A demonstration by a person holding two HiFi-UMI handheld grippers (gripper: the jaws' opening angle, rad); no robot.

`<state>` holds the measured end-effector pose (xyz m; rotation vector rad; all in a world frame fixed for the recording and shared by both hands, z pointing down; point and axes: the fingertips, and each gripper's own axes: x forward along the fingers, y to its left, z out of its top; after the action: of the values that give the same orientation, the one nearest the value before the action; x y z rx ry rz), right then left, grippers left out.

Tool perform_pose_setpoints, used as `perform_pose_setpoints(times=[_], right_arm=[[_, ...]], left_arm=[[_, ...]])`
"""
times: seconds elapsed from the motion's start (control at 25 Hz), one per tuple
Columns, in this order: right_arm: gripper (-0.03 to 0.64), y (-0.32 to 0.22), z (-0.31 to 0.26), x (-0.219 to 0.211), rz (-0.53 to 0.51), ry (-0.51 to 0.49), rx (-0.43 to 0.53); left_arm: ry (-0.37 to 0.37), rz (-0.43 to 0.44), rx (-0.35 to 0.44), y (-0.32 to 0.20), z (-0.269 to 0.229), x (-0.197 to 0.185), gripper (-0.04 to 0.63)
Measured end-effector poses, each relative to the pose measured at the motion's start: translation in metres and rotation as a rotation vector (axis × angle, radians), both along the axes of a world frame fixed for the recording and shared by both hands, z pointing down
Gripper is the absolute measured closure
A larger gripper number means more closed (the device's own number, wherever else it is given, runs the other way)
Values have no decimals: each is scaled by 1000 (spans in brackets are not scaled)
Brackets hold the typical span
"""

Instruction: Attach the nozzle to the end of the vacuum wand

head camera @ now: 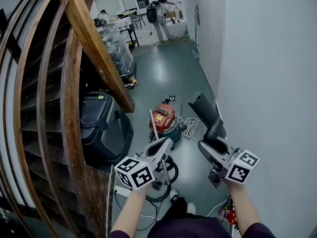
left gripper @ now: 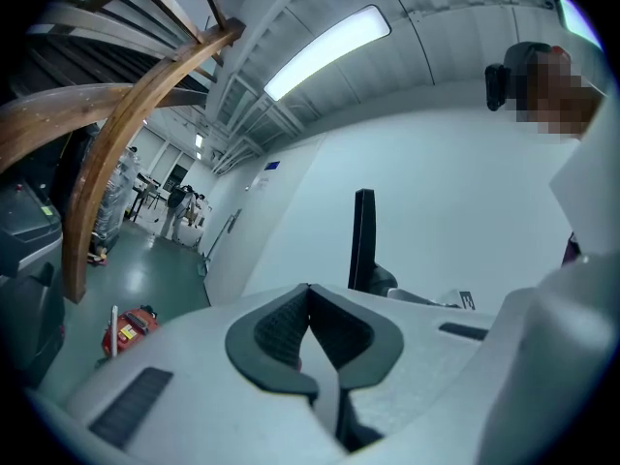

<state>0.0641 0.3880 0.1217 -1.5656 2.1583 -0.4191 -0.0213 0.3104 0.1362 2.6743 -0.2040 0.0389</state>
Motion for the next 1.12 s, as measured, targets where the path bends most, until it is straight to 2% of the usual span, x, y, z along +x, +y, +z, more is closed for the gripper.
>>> perform_pose_setpoints(times=[0.56,1.12], right_arm=[[431,-106,18,11,14,-3,-38],[431,-201,27,11,34,-11,-73]], left_arm=[[9,31,-49,-102,23,20,591],[0,35,-105,-186,47,12,591]])
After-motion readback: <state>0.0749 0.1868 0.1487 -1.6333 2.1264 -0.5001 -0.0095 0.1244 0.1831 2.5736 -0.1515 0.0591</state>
